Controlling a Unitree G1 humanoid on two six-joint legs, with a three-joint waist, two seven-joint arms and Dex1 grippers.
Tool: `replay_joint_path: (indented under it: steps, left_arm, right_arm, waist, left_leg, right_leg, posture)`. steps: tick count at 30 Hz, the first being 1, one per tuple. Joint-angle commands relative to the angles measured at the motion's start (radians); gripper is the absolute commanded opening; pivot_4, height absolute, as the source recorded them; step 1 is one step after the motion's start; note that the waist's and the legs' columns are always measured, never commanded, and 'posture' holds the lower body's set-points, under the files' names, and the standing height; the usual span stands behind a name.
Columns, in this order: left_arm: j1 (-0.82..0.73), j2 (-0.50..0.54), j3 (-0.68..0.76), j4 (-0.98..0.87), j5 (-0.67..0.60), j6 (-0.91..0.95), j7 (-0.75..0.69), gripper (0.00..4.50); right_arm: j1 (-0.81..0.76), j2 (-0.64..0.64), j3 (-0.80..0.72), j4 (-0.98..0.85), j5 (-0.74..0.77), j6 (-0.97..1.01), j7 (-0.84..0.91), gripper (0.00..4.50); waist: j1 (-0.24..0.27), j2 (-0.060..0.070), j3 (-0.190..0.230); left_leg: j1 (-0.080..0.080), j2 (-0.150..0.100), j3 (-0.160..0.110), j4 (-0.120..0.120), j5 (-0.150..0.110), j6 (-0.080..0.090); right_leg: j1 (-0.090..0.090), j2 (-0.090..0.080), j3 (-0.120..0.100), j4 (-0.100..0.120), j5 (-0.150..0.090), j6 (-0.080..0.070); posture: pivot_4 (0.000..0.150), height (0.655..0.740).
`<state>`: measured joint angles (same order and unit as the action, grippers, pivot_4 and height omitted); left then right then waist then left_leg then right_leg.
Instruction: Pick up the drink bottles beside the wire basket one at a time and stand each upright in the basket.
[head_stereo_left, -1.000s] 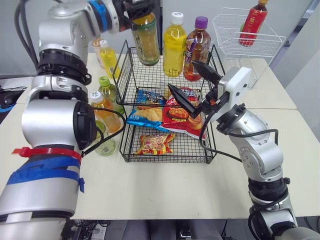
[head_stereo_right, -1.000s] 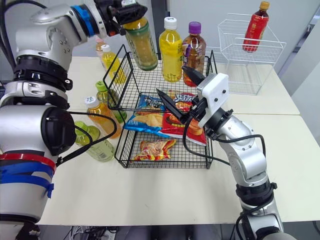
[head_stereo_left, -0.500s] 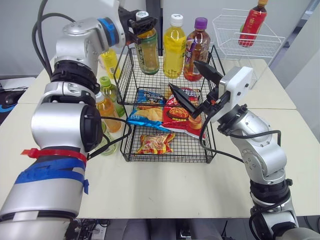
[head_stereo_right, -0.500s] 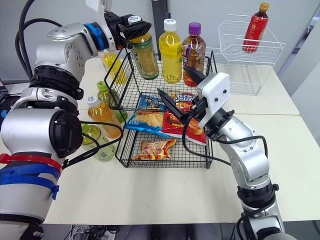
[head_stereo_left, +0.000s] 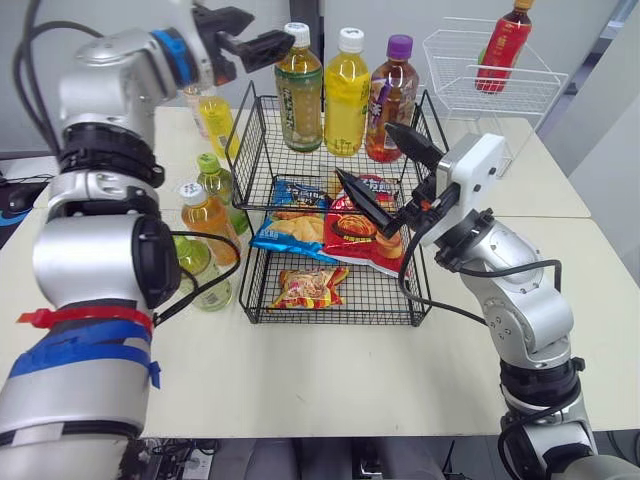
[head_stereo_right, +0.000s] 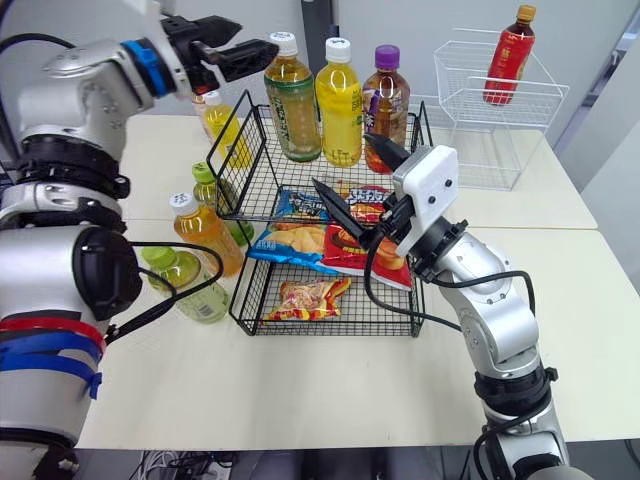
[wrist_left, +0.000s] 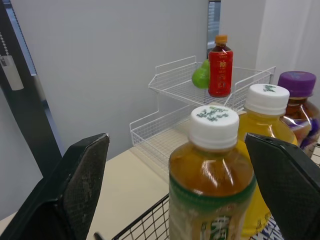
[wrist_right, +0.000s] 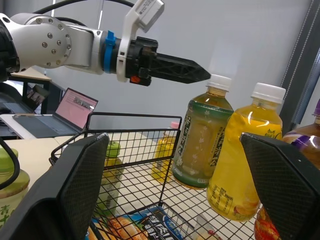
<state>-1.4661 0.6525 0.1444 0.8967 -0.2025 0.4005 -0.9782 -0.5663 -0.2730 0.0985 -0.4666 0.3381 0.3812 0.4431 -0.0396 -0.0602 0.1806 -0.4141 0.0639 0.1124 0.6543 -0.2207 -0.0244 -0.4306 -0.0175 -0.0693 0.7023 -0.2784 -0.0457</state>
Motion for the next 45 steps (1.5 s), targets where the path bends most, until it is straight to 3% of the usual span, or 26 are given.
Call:
replay_joint_path:
  steps: [1, 7, 12, 16, 22, 27, 31, 35, 39, 45]
  left_arm:
    - [0.089, 0.105, 0.070, -0.259, -0.074, 0.141, -0.005, 4.49]
    - [0.490, 0.277, 0.282, -0.733, -0.210, 0.396, 0.053, 4.49]
    - [0.888, 0.319, 0.631, -1.126, -0.335, 0.653, 0.102, 4.49]
    - [1.215, 0.276, 0.938, -1.365, -0.409, 0.824, 0.079, 4.49]
    - [1.572, 0.136, 1.305, -1.581, -0.575, 0.998, 0.020, 4.49]
    - [1.780, 0.020, 1.468, -1.686, -0.760, 1.028, 0.006, 4.49]
    - [1.819, -0.029, 1.462, -1.722, -0.880, 0.986, 0.099, 4.49]
    - [1.805, -0.047, 1.360, -1.731, -0.953, 0.905, 0.230, 4.49]
    - [1.726, -0.033, 1.177, -1.708, -0.928, 0.794, 0.383, 4.49]
    - [1.552, 0.010, 0.794, -1.611, -0.736, 0.597, 0.500, 4.49]
  right_arm:
    - [-0.029, -0.005, -0.019, 0.010, 0.036, -0.023, 0.047, 4.50]
    - [-0.102, -0.037, -0.014, 0.124, 0.151, -0.024, 0.272, 4.50]
    - [-0.185, -0.076, 0.010, 0.244, 0.257, 0.003, 0.527, 4.50]
    - [-0.231, -0.093, 0.047, 0.312, 0.317, 0.047, 0.703, 4.50]
    - [-0.283, -0.079, 0.078, 0.369, 0.356, 0.087, 0.831, 4.50]
    - [-0.299, -0.070, 0.092, 0.396, 0.349, 0.103, 0.886, 4.50]
    - [-0.300, -0.058, 0.094, 0.407, 0.333, 0.095, 0.890, 4.50]
    - [-0.295, -0.051, 0.085, 0.404, 0.308, 0.079, 0.859, 4.50]
    - [-0.274, -0.050, 0.073, 0.382, 0.264, 0.044, 0.795, 4.50]
    - [-0.219, -0.063, 0.052, 0.285, 0.248, 0.069, 0.678, 4.50]
  waist:
    - [-0.004, 0.000, 0.000]
    - [-0.008, 0.000, 0.000]
    - [0.003, -0.001, 0.000]
    - [0.007, -0.001, 0.000]
    - [0.012, 0.000, 0.000]
    - [0.017, -0.001, -0.001]
    - [0.022, 0.000, 0.000]
    - [0.023, 0.000, 0.000]
    - [0.024, 0.000, 0.000]
    - [0.036, 0.001, 0.000]
  left_leg:
    - [0.000, 0.000, 0.000, 0.000, 0.000, 0.000]
    - [0.000, 0.000, -0.001, 0.007, 0.000, 0.000]
    - [0.006, 0.000, -0.003, 0.008, -0.002, 0.003]
    - [0.013, 0.001, -0.002, 0.006, -0.003, 0.005]
    - [0.014, 0.001, -0.003, 0.006, -0.003, 0.005]
    - [0.015, 0.001, -0.004, 0.006, -0.003, 0.005]
    - [0.015, 0.001, -0.005, 0.006, -0.003, 0.005]
    - [0.015, 0.001, -0.005, 0.005, -0.004, 0.005]
    - [0.014, 0.001, -0.004, 0.005, -0.004, 0.005]
    - [0.014, 0.000, -0.003, 0.004, -0.004, 0.005]
  right_leg:
    - [0.000, 0.000, 0.000, 0.001, 0.000, 0.000]
    - [0.000, 0.000, 0.001, 0.006, 0.000, 0.000]
    - [0.007, 0.000, 0.000, 0.009, -0.003, 0.004]
    - [0.012, 0.000, 0.001, 0.009, -0.003, 0.004]
    - [0.012, -0.001, 0.000, 0.010, -0.004, 0.003]
    - [0.013, -0.001, 0.000, 0.010, -0.005, 0.001]
    - [0.013, -0.001, -0.001, 0.010, -0.006, 0.000]
    - [0.012, -0.001, 0.000, 0.010, -0.006, -0.001]
    - [0.012, -0.001, 0.000, 0.010, -0.006, -0.001]
    - [0.012, -0.001, 0.000, 0.009, -0.006, -0.001]
  posture:
    - [0.150, 0.7400]
    - [0.150, 0.7400]
    - [0.150, 0.7400]
    - [0.150, 0.7400]
    - [0.150, 0.7400]
    - [0.150, 0.7400]
    - [0.150, 0.7400]
    - [0.150, 0.7400]
    - [0.150, 0.7400]
    - [0.150, 0.7400]
